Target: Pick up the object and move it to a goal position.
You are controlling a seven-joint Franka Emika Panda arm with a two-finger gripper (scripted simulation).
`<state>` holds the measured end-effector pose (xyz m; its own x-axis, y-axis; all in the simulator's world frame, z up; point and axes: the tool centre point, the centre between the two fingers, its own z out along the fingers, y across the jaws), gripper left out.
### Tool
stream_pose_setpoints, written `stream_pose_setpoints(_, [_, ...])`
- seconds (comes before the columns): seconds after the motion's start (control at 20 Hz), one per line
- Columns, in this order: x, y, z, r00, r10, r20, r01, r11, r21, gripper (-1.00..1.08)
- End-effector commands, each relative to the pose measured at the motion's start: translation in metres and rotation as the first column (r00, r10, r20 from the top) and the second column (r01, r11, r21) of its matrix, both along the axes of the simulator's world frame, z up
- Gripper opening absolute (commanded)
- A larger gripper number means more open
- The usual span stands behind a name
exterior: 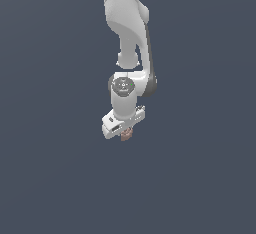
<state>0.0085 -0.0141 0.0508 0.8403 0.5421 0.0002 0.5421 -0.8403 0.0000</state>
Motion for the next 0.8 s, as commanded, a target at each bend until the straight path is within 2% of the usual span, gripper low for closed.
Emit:
stream_pose_setpoints(0.0, [0.000,0.000,0.000,1.000,0.000,0.000,0.000,1.000,0.000,-1.00])
stream_pose_setpoints(0.4, [0.000,0.001,0.002,1.000,0.000,0.000,0.000,1.000,0.000,-1.00])
stream_pose_setpoints(0.75, [0.000,0.009,0.031,1.000,0.000,0.000,0.000,1.000,0.000,-1.00])
